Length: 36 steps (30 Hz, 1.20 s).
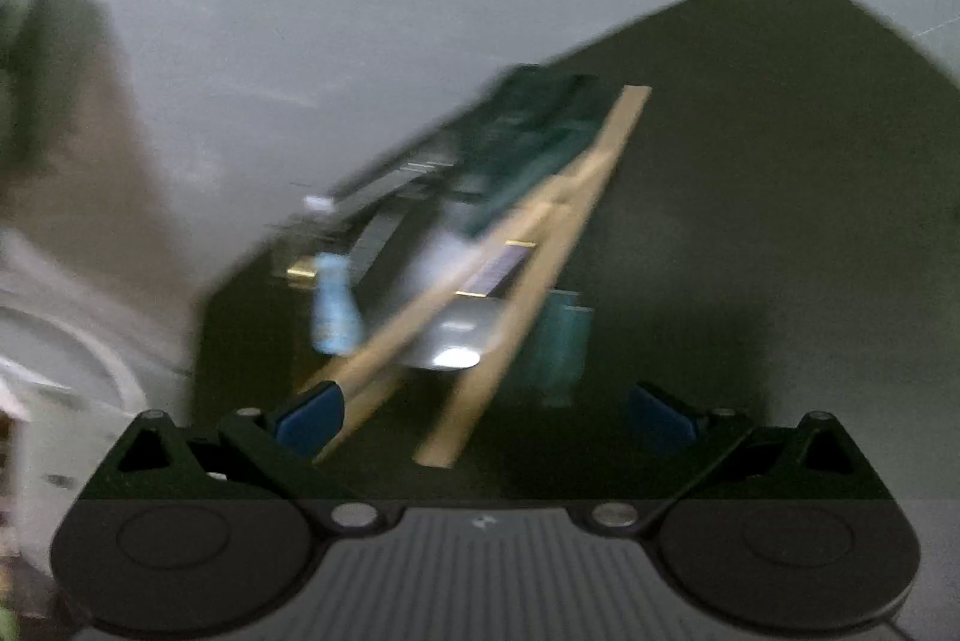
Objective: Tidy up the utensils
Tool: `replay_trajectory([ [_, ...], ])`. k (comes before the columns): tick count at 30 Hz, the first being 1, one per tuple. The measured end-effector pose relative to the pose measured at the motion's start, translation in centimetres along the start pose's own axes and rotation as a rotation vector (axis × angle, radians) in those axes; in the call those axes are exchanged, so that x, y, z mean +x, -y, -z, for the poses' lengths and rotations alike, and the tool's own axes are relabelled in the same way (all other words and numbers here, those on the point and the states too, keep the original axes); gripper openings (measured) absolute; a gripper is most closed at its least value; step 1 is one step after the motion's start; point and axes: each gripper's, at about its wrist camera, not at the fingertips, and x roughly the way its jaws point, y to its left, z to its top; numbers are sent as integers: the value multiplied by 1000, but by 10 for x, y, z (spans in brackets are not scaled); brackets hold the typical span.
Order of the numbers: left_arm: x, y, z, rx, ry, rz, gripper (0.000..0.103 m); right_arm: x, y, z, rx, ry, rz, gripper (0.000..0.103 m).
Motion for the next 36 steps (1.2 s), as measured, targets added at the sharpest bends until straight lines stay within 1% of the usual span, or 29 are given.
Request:
replay_trajectory([
  [1,0,0,0,0,0,1,77,1,-3,-2,17,-5,-69,103],
  [3,0,0,0,0,0,1,77,8,-4,-5,69,-15,-165,103],
  [5,0,0,0,1,0,1,77,19,-5,-7,143,-41,-231,103],
  [6,0,0,-1,1,0,1,77,26,-5,-8,167,-53,-244,103],
  [8,0,0,0,0,0,-1,77,36,-7,-10,199,-59,-237,102],
  [13,0,0,0,1,0,-1,77,54,-1,-16,271,-45,-194,93],
  [14,0,0,0,1,0,-1,77,56,0,-17,287,-42,-195,90],
  [17,-1,0,1,0,0,-1,77,63,7,-19,332,-45,-202,88],
  [20,-1,0,1,0,0,-1,77,66,11,-18,372,-58,-212,88],
  [23,-1,0,1,1,0,-1,77,70,13,-16,385,-59,-209,86],
  [26,-1,0,1,0,0,-1,77,73,12,-17,394,-41,-211,85],
  [30,-1,0,0,0,0,-1,77,78,15,-23,391,-11,-211,79],
  [33,-2,0,1,0,0,-1,77,82,12,-31,374,1,-200,77],
  [36,-1,0,0,0,0,-2,77,87,4,-39,339,1,-172,75],
])
